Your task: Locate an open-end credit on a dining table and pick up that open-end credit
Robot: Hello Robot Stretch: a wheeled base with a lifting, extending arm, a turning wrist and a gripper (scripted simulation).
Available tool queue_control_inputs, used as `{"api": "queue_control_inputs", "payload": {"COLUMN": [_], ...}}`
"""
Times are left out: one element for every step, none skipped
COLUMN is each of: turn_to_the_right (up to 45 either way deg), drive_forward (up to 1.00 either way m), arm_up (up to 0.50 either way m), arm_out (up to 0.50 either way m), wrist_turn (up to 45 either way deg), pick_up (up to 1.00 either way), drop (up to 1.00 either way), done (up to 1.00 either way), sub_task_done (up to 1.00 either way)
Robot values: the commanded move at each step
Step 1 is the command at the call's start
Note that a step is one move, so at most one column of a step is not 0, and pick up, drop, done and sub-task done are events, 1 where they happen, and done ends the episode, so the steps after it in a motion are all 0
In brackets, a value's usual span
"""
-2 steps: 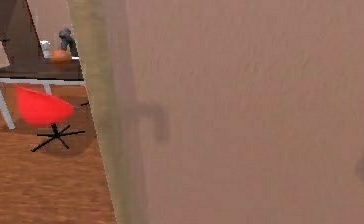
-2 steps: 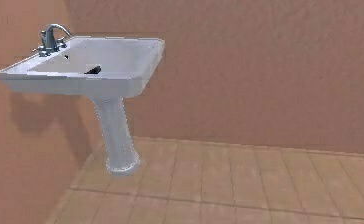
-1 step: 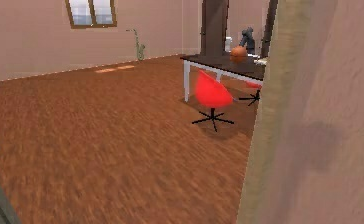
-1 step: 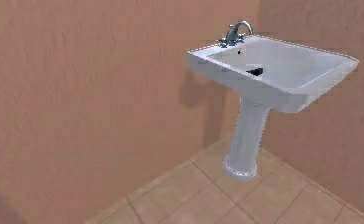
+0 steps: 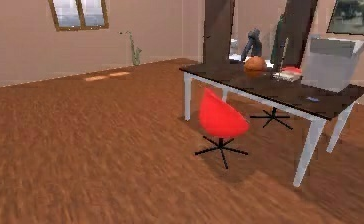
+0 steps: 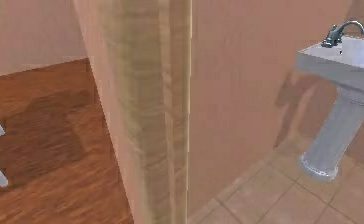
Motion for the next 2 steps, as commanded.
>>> {"api": "queue_control_inputs", "payload": {"turn_to_the_right": [36.0, 3.0], "drive_forward": [0.0, 0.0], "arm_up": [0.0, 0.0], "arm_out": [0.0, 0.0], "wrist_turn": [0.0, 0.0], "pick_up": [0.0, 0.0], "drop": [0.0, 0.0], "done": [0.0, 0.0], "sub_task_done": [0.0, 0.0]}}
